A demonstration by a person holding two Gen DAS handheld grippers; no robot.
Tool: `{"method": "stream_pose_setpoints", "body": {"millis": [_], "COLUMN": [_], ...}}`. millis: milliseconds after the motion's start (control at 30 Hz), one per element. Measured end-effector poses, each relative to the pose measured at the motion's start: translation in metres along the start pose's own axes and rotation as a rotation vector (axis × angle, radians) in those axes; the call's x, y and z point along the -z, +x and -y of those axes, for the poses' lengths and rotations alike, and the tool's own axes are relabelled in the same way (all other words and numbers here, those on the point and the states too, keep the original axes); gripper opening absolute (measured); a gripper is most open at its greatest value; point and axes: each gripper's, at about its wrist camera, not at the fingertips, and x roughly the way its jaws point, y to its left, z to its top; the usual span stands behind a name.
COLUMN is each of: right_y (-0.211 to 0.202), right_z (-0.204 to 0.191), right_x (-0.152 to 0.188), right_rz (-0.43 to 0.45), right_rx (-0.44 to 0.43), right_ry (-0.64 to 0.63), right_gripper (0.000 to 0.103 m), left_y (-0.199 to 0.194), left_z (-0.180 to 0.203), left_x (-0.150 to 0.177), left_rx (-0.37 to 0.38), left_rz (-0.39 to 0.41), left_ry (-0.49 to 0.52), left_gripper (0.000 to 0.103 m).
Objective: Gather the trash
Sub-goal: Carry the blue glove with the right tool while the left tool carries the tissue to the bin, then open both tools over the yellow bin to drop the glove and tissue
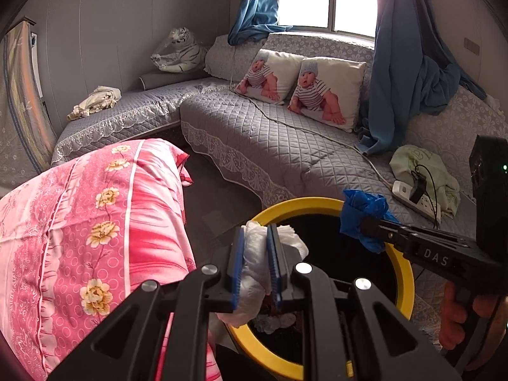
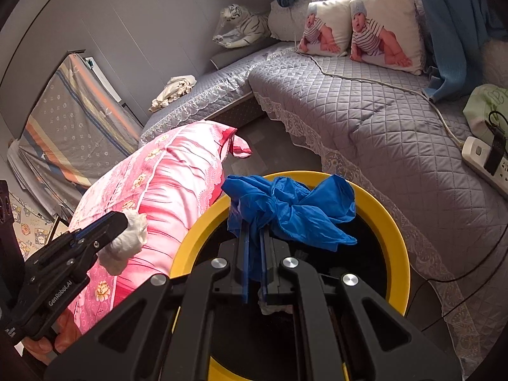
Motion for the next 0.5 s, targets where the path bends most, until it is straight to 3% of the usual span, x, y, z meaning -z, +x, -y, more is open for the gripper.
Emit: {"method": "stream_pose_setpoints", "body": {"millis": [233,500], "right_y": [0.018,0.020], "right_z": [0.015,0.024], "right_x": [0.004,0.003], "right_rz": [-0.035,-0.043], "right_rx": [0.023,0.035], "right_ry": [0.040,0.058], "right_gripper": [0.005,0.006], "left_y": [0.039,0.052], "left_z": [-0.005,-0.008], "left_x": [0.009,0.010], "left_rx": [0.056,0.076], "left_rz": [-0.115,-0.143], "left_ry": [-0.051,-0.071], "left_gripper": [0.015,0.018]}}
